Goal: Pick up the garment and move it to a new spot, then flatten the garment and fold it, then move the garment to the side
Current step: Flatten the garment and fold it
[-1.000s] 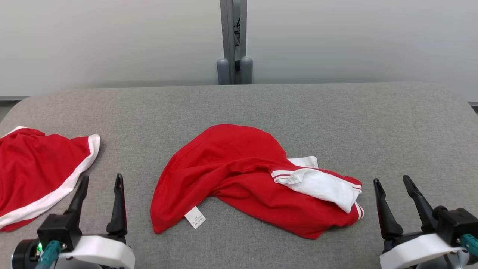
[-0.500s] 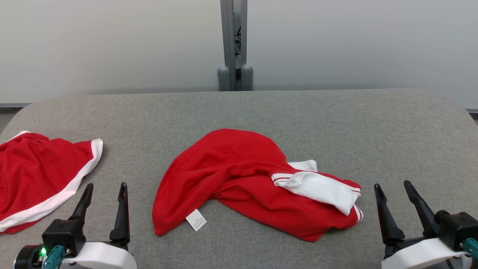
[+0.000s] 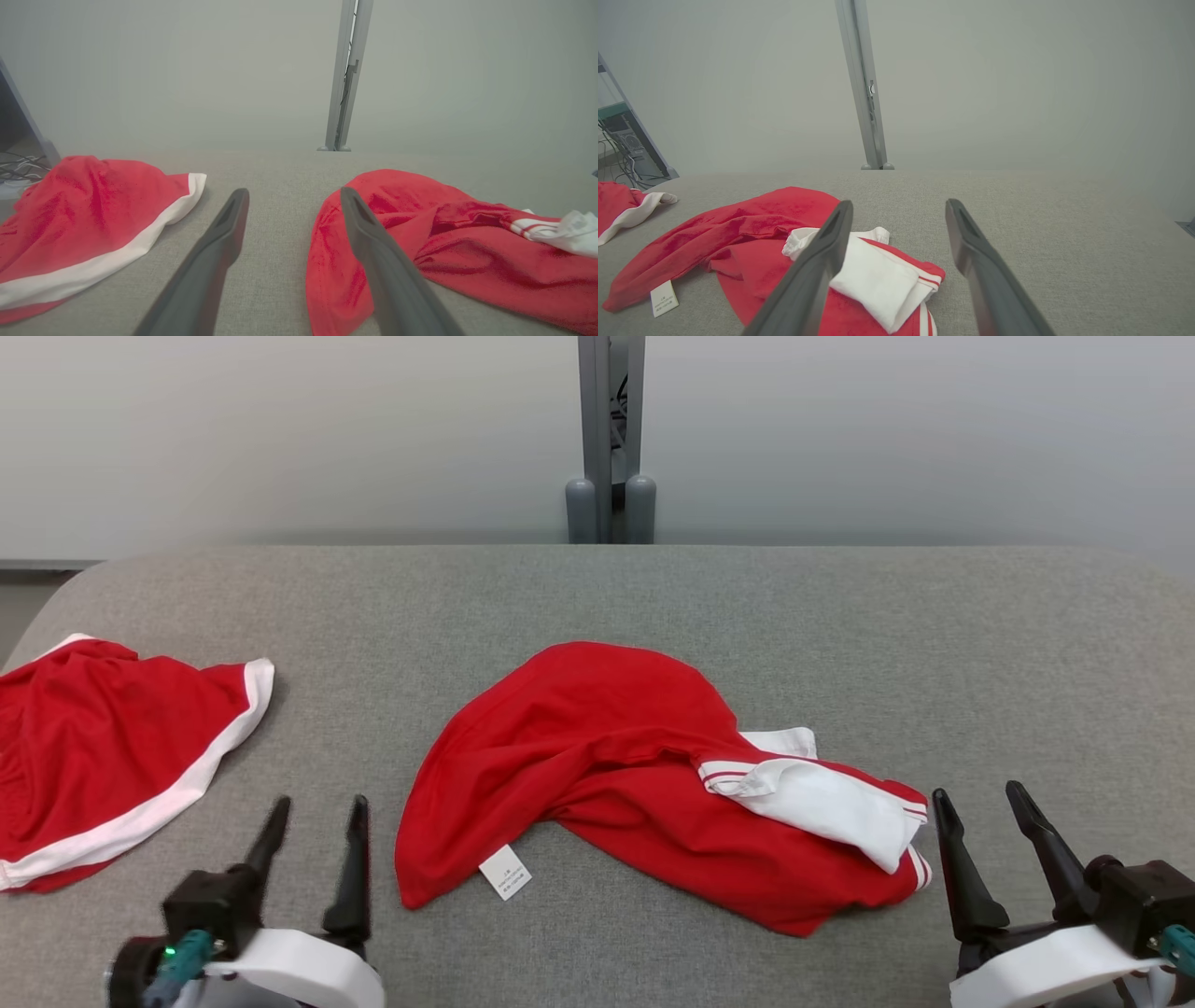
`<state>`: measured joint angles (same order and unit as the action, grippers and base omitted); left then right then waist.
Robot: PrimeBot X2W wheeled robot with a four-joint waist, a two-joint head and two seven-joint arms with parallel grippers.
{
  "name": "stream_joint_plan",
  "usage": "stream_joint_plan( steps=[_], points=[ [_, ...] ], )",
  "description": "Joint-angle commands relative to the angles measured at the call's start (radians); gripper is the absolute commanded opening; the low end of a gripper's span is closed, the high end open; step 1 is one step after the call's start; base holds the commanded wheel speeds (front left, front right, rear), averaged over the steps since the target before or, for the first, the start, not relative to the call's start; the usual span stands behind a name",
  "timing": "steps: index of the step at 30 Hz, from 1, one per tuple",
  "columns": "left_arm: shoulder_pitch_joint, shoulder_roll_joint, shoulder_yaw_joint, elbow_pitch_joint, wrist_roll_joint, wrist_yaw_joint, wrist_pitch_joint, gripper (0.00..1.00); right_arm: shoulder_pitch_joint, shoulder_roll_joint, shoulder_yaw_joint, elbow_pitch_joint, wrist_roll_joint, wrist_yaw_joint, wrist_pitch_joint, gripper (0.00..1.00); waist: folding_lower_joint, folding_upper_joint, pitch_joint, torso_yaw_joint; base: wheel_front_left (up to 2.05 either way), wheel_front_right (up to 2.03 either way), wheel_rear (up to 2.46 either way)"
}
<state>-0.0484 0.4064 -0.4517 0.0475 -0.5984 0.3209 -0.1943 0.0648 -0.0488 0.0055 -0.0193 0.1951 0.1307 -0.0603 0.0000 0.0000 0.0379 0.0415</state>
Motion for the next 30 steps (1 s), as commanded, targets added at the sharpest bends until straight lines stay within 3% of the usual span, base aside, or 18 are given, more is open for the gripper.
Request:
stream_joint_plan(
  steps=[1, 9, 17, 18, 19, 20, 30],
  points=[
    [-0.021, -0.013, -0.015, 0.035, -0.01, -0.023, 0.001, 1.0, -0.014, -0.003, 0.001, 0.001, 0.004, 0.0, 0.008, 1.0, 0.0, 0.0, 0.01, 0.006, 0.0, 0.0, 0.0],
    [-0.107, -0.108, -0.093, 0.301, -0.062, -0.158, 0.021, 1.0, -0.045, -0.004, 0.024, 0.008, 0.002, 0.0, 0.009, 1.0, 0.0, 0.0, 0.069, 0.003, 0.0, 0.0, 0.0],
    [-0.17, -0.155, -0.103, 0.474, -0.104, -0.221, 0.045, 1.0, -0.063, -0.004, 0.019, 0.028, 0.006, 0.0, 0.018, 1.0, 0.0, 0.0, 0.112, -0.015, 0.0, 0.0, 0.0],
    [-0.179, -0.156, -0.102, 0.487, -0.106, -0.228, 0.039, 0.8, -0.065, -0.004, 0.016, 0.035, 0.006, 0.0, 0.022, 1.0, 0.0, 0.0, 0.115, -0.015, 0.0, 0.0, 0.0],
    [-0.184, -0.157, -0.101, 0.501, -0.109, -0.233, 0.034, 0.46, -0.067, -0.004, 0.013, 0.045, 0.006, 0.0, 0.03, 1.0, 0.0, 0.0, 0.12, -0.016, 0.0, 0.0, 0.0],
    [-0.188, -0.16, -0.101, 0.513, -0.109, -0.237, 0.029, 0.0, -0.072, -0.004, 0.011, 0.053, 0.012, 0.0, 0.034, 1.0, 0.0, 0.0, 0.123, -0.016, 0.0, 0.0, 0.0],
    [-0.24, -0.173, -0.111, 0.574, -0.097, -0.264, 0.002, 0.0, -0.154, -0.006, 0.043, 0.195, 0.043, 0.0, 0.075, 1.0, 0.0, 0.0, 0.147, -0.002, 0.0, 0.0, 0.0]
  ],
)
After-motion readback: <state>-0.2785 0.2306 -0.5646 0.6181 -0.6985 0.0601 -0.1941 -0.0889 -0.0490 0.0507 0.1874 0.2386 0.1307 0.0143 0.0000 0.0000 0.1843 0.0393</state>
